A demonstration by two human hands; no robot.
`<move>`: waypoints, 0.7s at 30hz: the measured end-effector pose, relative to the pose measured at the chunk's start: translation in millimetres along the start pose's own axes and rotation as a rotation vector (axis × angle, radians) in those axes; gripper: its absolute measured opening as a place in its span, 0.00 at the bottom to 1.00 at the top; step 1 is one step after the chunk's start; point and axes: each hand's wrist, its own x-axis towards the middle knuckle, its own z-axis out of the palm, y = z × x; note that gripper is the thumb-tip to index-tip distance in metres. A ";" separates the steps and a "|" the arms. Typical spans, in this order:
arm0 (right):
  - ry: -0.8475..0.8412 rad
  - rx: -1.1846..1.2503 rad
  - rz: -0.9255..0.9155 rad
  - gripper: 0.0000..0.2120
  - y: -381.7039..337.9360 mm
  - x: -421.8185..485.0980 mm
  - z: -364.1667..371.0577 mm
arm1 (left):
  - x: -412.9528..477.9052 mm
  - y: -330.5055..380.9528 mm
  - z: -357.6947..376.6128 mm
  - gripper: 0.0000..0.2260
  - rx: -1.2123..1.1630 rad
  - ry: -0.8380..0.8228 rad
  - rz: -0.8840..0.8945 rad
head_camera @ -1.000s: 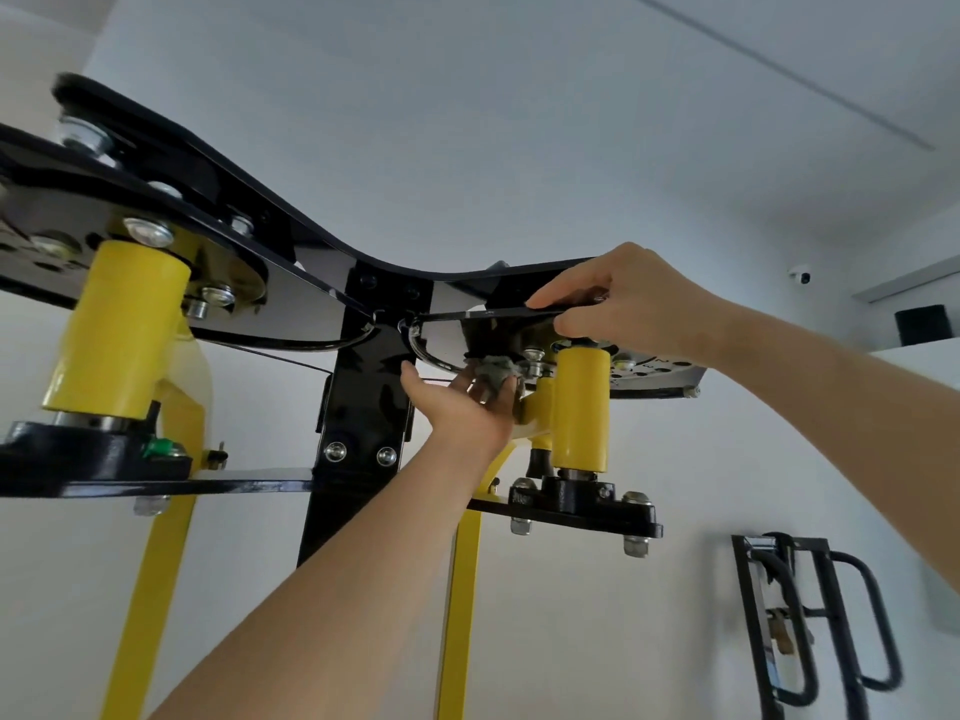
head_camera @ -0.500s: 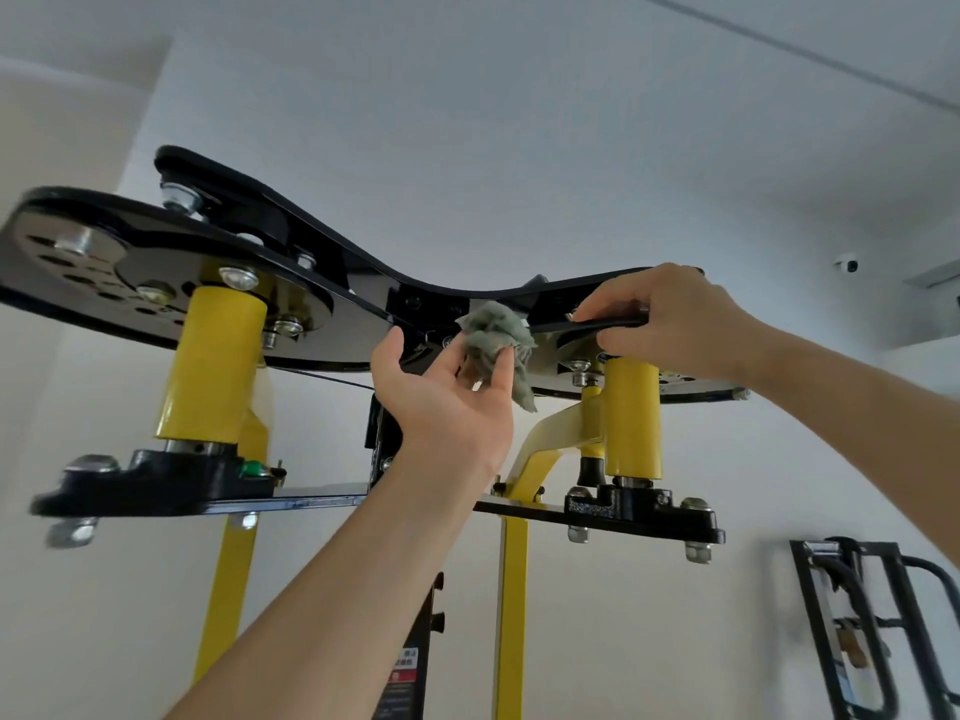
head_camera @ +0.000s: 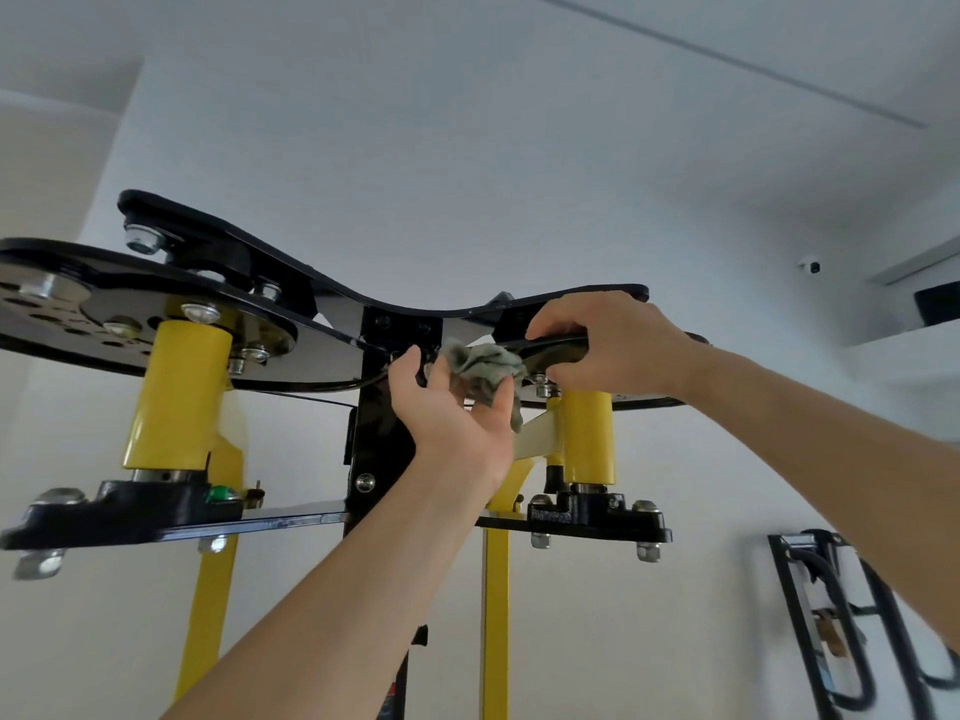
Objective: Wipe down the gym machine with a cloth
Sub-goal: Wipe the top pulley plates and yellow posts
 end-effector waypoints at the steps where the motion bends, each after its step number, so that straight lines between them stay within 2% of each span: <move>1: 0.000 0.007 -0.004 0.15 0.2 -0.3 -0.1 | -2.6 -2.8 1.9 0.24 0.025 -0.021 -0.022; 3: -0.009 0.005 -0.027 0.14 0.4 0.0 0.5 | -6.1 -5.4 4.3 0.22 0.104 -0.076 -0.054; 5: -0.016 0.007 -0.031 0.14 1.8 1.7 0.3 | -6.3 -3.0 4.4 0.14 0.231 -0.129 -0.048; 7: -0.031 0.033 -0.016 0.17 3.6 3.6 -1.3 | -4.7 5.3 3.5 0.08 0.384 -0.173 -0.035; 10: -0.059 0.161 -0.071 0.24 -0.9 4.6 -3.1 | 0.2 27.7 6.7 0.04 0.661 -0.278 -0.065; 13: -0.131 0.331 -0.145 0.26 -10.9 7.7 -4.2 | 9.8 53.8 18.2 0.08 0.902 -0.420 -0.088; 17: -0.123 0.404 -0.152 0.15 -10.9 19.0 -11.5 | 17.8 83.8 44.1 0.14 1.183 -0.535 -0.089; 21: -0.066 0.441 -0.145 0.10 -7.8 33.9 -23.7 | 23.8 104.8 71.7 0.22 1.369 -0.626 -0.105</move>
